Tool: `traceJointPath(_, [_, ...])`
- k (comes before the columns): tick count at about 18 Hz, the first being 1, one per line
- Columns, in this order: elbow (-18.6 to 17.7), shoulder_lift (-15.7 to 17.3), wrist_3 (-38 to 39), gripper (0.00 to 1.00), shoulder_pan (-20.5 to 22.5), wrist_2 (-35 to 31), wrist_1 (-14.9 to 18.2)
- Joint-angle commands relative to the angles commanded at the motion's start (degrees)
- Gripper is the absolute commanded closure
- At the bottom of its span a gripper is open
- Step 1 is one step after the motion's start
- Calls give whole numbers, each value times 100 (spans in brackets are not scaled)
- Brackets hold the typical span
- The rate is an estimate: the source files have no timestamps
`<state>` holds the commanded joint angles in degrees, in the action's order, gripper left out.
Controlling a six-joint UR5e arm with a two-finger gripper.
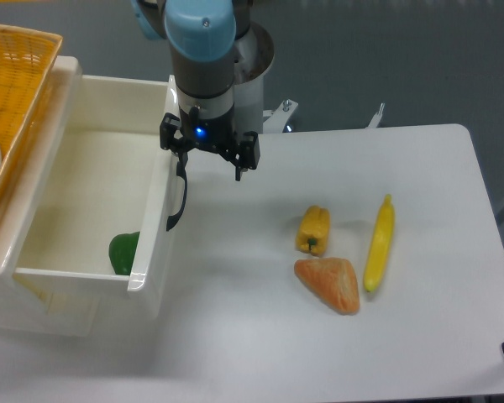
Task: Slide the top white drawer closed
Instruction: 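Raise the gripper and swing it back toward the open drawer's front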
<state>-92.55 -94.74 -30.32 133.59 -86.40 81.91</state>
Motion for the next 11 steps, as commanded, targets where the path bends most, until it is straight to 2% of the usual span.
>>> traceJointPath(5, [-44,-106,0,0,210,44,0])
traceJointPath(8, [-44,-299,9,0,281,0,0])
traceJointPath(11, [-176,-343,0,0,334,-26,-18])
